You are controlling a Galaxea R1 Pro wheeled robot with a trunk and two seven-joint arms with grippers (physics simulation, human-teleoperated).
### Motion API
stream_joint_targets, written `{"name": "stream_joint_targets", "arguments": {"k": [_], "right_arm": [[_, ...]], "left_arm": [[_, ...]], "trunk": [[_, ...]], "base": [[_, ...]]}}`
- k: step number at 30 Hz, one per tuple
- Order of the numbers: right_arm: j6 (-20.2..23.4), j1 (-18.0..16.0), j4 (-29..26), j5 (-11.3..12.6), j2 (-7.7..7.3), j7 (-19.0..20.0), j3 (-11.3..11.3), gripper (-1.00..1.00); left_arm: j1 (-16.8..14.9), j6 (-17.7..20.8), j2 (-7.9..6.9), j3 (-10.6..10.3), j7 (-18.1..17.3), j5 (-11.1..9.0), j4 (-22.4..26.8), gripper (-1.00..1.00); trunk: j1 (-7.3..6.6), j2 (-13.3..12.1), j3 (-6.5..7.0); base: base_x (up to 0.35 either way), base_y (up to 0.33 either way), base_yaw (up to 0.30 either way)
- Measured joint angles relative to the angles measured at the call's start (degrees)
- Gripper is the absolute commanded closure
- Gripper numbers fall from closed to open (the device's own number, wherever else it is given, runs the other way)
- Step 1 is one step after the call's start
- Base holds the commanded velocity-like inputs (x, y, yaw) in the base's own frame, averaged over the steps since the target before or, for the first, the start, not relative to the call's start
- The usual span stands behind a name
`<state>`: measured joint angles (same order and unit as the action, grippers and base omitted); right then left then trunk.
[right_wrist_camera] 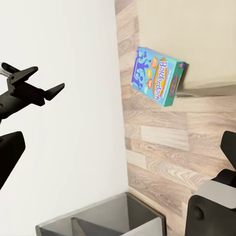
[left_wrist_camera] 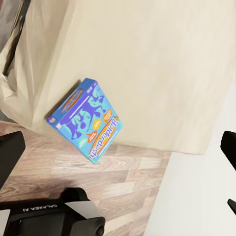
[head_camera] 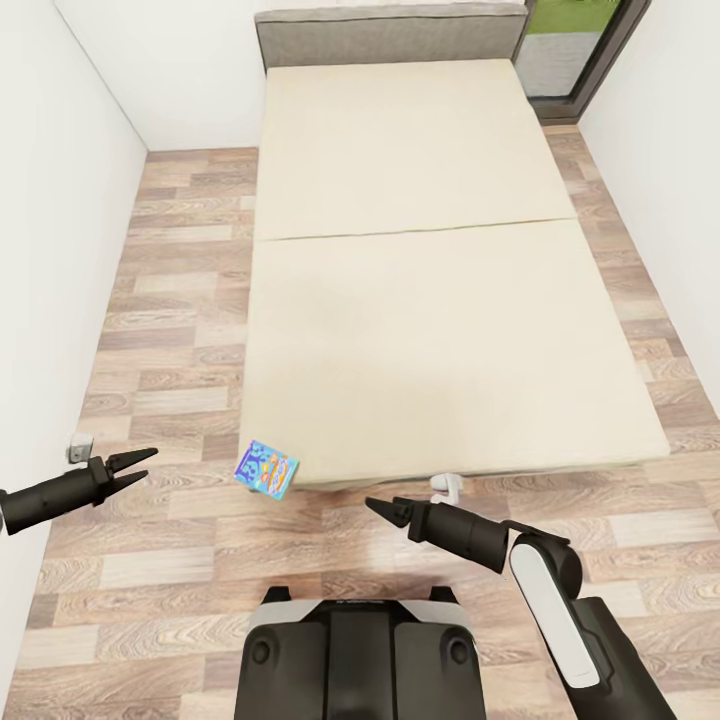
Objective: Put all the toys in the child's room - the three board games (two on the bed and one on the table), the two jigsaw puzzles on the table, and the tennis ball on the table - inside the toy box on the table in the child's room.
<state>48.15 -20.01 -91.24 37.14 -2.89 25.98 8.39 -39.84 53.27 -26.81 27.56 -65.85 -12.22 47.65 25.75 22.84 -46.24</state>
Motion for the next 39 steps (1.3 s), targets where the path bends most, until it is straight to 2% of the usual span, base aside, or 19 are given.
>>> {"name": "stream_joint_targets", "arguments": {"k": [39], "right_arm": [[-0.1,0.0,1.5,-0.1,0.36,-0.3,0.2,-1.00]], "left_arm": [[0.0,-0.4,-0.01,0.0,0.1,-0.2,-0.2,-1.00]], "trunk": [[0.00,0.0,3.66]], "base": [[0.000,0.000,0.000]]}}
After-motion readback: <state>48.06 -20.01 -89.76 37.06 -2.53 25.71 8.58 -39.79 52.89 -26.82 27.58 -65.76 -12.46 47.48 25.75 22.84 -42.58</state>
